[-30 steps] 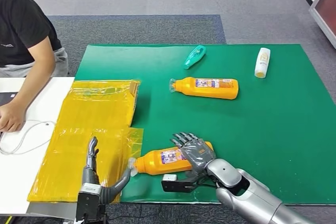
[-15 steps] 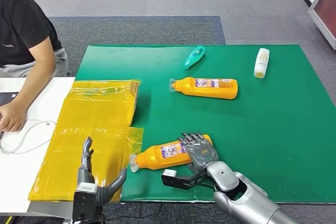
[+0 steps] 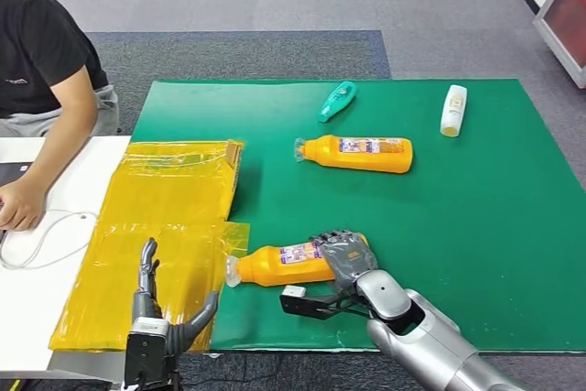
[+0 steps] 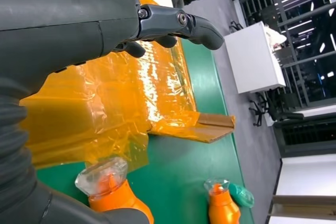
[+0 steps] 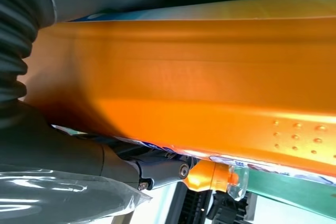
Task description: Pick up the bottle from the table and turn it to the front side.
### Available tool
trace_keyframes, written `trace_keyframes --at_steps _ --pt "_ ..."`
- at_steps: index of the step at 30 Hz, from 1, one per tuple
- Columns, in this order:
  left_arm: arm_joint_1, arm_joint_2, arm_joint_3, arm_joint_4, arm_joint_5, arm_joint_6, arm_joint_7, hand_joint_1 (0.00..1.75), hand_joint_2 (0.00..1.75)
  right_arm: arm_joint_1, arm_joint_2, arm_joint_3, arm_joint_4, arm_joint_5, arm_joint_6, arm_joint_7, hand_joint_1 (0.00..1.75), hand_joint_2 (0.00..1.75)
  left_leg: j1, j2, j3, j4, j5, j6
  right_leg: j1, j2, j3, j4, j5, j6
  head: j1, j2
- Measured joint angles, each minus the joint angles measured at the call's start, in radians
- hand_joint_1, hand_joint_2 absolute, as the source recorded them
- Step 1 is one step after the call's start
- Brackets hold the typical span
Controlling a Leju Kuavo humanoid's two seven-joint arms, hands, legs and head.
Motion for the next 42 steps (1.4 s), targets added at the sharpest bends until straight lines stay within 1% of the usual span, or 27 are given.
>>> trace_keyframes --at_steps 4,6,8,9,12,14,18,20,26,35,39,42 --pt "0.000 0.000 0.002 0.000 0.000 -0.001 -0.001 0.00 1.75 -0.011 0.017 -0.002 0.039 0.002 -0.028 -0.029 1.75 1.75 0.001 0.003 0.003 0.000 -0.003 -0.002 0.001 0.003 0.002 0.000 -0.002 -0.001 0.000 0.000" --pt "-0.001 0.000 0.002 0.000 0.000 -0.003 -0.002 0.00 1.75 -0.011 0.025 -0.004 0.057 -0.010 -0.069 -0.050 1.75 1.75 0.001 0.003 0.004 0.000 -0.002 -0.002 0.001 0.004 0.003 0.000 -0.001 -0.001 0.000 0.000" --pt "-0.002 0.000 0.003 0.000 0.000 -0.005 -0.004 0.00 1.75 -0.006 0.033 -0.011 0.068 -0.040 -0.132 -0.085 1.75 1.75 0.001 0.003 0.003 0.000 0.000 0.000 0.001 0.004 0.003 0.000 0.003 -0.001 0.000 0.000" --pt "-0.002 -0.001 0.003 0.000 0.001 -0.005 -0.007 0.00 1.75 -0.001 0.037 -0.020 0.070 -0.060 -0.166 -0.105 1.75 1.75 0.001 0.003 0.002 0.000 0.002 0.001 0.001 0.004 0.003 0.000 0.005 -0.001 0.000 0.000" --pt "-0.008 -0.002 0.003 -0.004 0.025 -0.017 -0.023 0.00 1.75 0.025 0.062 -0.068 0.071 -0.174 -0.262 -0.197 1.75 1.75 0.001 0.003 -0.002 0.000 0.008 -0.002 0.002 0.004 -0.001 0.000 0.008 0.000 0.000 0.000" --pt "-0.019 -0.004 0.004 -0.010 0.046 -0.025 -0.032 0.00 1.75 0.047 0.090 -0.108 0.066 -0.262 -0.296 -0.259 1.75 1.75 0.002 0.003 -0.007 0.000 0.010 -0.003 0.002 0.003 -0.005 0.001 0.009 0.000 0.000 0.000" --pt "-0.036 -0.005 0.004 -0.019 0.078 -0.026 -0.048 0.00 1.75 0.092 0.137 -0.162 0.035 -0.404 -0.284 -0.341 1.75 1.75 0.002 0.002 -0.013 0.000 0.012 -0.004 0.002 0.002 -0.011 0.001 0.009 0.000 0.000 0.000" --pt "-0.039 -0.005 0.004 -0.020 0.093 -0.027 -0.055 0.00 1.75 0.110 0.149 -0.174 0.020 -0.438 -0.274 -0.362 1.75 1.75 0.002 0.002 -0.015 0.000 0.012 -0.004 0.002 0.002 -0.013 0.001 0.008 0.000 0.000 0.000" --pt "-0.047 -0.005 0.004 -0.025 0.129 -0.041 -0.067 0.00 1.75 0.136 0.163 -0.182 0.002 -0.471 -0.270 -0.391 1.75 1.75 0.002 0.002 -0.018 0.000 0.009 -0.002 0.002 0.002 -0.016 0.001 0.006 0.002 0.000 0.000" --pt "-0.067 -0.001 -0.002 -0.026 0.174 -0.043 -0.070 0.00 1.75 0.143 0.173 -0.176 0.000 -0.498 -0.287 -0.436 1.75 1.75 0.002 0.002 -0.020 0.000 0.009 -0.002 0.002 0.002 -0.017 0.001 0.006 0.002 0.000 0.000" --pt "-0.081 -0.001 -0.003 -0.029 0.248 -0.097 -0.070 0.00 1.75 0.149 0.186 -0.168 -0.033 -0.567 -0.271 -0.480 1.75 1.75 0.002 0.002 -0.021 0.000 0.009 -0.002 0.002 0.002 -0.018 0.001 0.006 0.002 0.000 0.000" --pt "-0.097 -0.002 -0.001 -0.029 0.308 -0.185 -0.070 0.00 1.75 0.145 0.192 -0.151 -0.077 -0.616 -0.237 -0.487 1.75 1.75 0.002 0.002 -0.022 0.000 0.009 -0.002 0.002 0.002 -0.019 0.001 0.006 0.002 0.000 0.000"
